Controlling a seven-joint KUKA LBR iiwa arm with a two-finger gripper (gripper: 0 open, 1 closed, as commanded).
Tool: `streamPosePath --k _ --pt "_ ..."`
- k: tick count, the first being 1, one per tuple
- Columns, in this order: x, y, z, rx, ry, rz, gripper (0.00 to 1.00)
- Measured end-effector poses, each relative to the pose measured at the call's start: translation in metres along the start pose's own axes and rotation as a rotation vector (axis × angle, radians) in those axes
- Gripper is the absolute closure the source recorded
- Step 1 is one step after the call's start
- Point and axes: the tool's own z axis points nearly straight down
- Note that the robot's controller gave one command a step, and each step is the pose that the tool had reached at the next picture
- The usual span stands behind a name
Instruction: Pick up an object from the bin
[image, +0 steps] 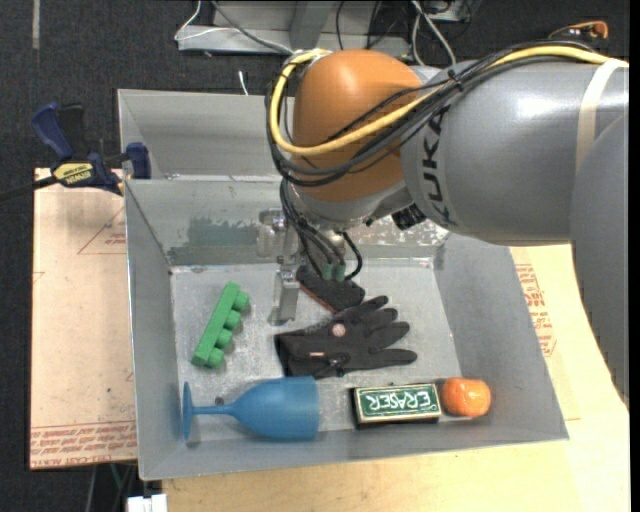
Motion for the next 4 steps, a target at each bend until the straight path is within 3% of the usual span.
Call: streamPosePath --k 1,2,3,4 --pt "-0.002 0.021 0.102 -0.001 0.001 -0.322 0.0" --pt "0.0 0.039 0.074 -0.002 -0.009 -0.434 0.0" --pt "-0.01 0.041 0.099 -0.003 0.002 -0.736 0.0" --pt "-0.018 0.039 0.166 -0.003 -0.011 -0.9 0.0"
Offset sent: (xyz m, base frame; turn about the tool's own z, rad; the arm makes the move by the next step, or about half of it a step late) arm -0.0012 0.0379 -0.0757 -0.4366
